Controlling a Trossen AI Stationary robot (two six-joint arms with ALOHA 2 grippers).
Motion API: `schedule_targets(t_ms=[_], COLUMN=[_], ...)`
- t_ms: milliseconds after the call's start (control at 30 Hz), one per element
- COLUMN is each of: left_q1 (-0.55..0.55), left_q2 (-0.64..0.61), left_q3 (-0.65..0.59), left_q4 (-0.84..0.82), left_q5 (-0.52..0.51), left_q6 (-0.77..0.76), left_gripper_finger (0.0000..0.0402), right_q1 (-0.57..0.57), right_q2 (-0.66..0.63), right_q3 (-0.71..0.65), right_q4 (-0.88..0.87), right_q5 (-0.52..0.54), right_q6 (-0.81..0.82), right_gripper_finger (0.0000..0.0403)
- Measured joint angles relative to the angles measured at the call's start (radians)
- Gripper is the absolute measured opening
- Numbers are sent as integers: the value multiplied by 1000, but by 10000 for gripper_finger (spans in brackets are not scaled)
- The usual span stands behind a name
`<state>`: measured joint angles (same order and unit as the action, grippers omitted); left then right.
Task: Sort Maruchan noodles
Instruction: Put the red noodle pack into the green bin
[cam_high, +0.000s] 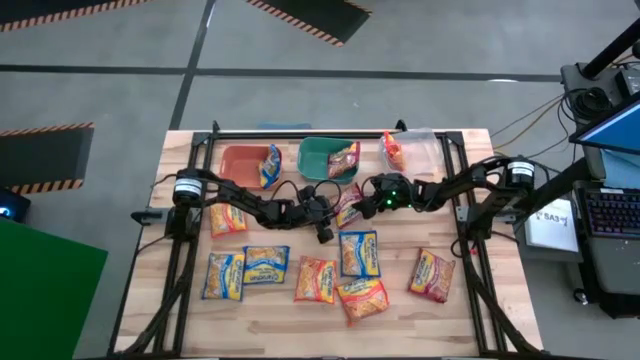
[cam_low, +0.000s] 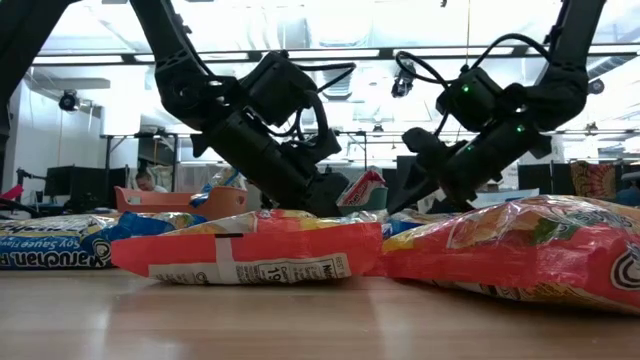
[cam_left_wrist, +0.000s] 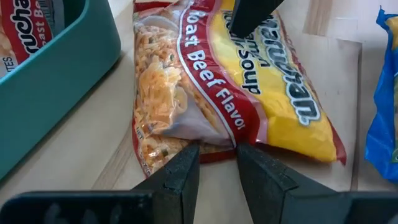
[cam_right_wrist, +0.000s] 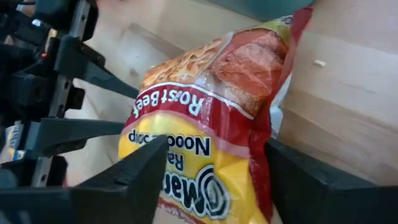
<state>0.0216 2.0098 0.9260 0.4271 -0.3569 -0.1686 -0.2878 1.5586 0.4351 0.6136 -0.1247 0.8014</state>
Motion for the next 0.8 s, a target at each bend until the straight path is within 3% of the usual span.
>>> schedule_targets(t_ms=[400,600,800], left_q1=[-1,-1,-10], left_q2=[0,-20,-82], left_q3=[0,0,0], left_q4=[0,-29,-121], left_q5=[0,0,0], left_q6=[-1,-1,2], left_gripper_finger=[94,94,94], right_q1=[5,5,6], right_q2=[-13,-51,-119], right_q3=[1,1,0], right_q4=[20,20,20], right_q5=[-43,-41,-41], right_q6=[-19,-41,-55], right_gripper_finger=[78,32,14])
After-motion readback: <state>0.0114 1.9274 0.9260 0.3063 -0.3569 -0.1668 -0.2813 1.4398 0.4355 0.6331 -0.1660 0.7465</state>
